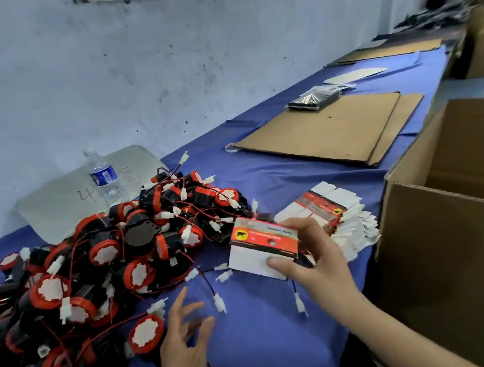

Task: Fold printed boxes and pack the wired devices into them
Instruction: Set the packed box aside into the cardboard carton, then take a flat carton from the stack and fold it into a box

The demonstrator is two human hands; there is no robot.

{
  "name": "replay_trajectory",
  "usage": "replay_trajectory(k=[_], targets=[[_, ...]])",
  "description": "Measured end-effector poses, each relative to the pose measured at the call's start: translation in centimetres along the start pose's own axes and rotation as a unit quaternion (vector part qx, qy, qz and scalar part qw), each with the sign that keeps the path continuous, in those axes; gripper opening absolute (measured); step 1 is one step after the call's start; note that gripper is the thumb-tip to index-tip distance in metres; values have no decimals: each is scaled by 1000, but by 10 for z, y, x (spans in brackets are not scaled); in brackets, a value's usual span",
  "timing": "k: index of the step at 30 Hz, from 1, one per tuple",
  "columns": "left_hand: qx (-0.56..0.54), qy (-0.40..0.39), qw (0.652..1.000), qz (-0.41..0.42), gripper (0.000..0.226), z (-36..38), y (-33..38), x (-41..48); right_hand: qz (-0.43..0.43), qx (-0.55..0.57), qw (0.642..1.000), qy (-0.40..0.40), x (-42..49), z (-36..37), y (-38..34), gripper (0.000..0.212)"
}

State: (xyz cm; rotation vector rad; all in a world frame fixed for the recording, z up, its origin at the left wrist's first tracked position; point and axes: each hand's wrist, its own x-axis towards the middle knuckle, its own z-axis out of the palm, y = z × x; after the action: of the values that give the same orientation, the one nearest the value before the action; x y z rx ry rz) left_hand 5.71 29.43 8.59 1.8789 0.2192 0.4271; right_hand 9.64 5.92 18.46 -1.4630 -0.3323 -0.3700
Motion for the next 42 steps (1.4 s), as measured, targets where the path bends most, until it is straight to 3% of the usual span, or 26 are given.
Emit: replay_trajectory(k=[1,3,6,9,11,13,16,18,19,20,21,22,24,25,27,31,37,39,42], targets=[[0,-4,1000,-3,54,1,0,2,-7,-8,1000,23,6,-5,-5,38],[3,-13,1000,0,48,2,1,4,16,102,978,181,33,-28,-16,34],[-3,-34,999,-8,45,2,0,6,81,378,850,357,73,-74,-37,27],[-6,-54,998,-9,43,-1,7,7,93,517,761,381,86,-92,-42,27],[1,-79,997,12,41,-1,7,4,90,536,745,387,90,-100,-41,34],[-9,-43,999,28,39,2,7,4,84,543,743,383,92,-106,-38,43],[-11,-15,999,46,37,6,-1,4,103,529,771,340,91,-102,-31,41],[-10,-5,999,40,36,6,-10,7,126,432,844,291,95,-92,-19,24],[-6,-1,999,43,37,6,-14,8,130,303,911,249,98,-87,-10,17],[-1,2,999,45,34,6,-16,9,120,99,970,185,103,-83,0,13],[2,2,999,44,31,5,-17,8,107,-135,980,103,109,-82,14,17],[7,5,999,45,26,6,-18,7,104,-338,935,19,115,-84,26,33],[11,9,999,47,21,6,-15,5,183,-533,821,-93,126,-90,43,74],[11,9,999,43,21,6,-12,4,223,-559,790,-113,130,-92,46,87],[7,8,999,38,30,6,-8,3,258,-574,767,-125,138,-95,50,95],[-2,-14,1000,20,29,6,-4,3,270,-618,723,-146,149,-89,43,81],[-11,-42,999,7,30,4,2,1,95,-753,640,-121,152,-67,42,79],[-12,-50,999,6,33,2,3,0,34,-744,662,-85,156,-64,36,64],[-2,-53,999,9,39,1,7,-2,54,-615,786,-31,169,-73,24,56]])
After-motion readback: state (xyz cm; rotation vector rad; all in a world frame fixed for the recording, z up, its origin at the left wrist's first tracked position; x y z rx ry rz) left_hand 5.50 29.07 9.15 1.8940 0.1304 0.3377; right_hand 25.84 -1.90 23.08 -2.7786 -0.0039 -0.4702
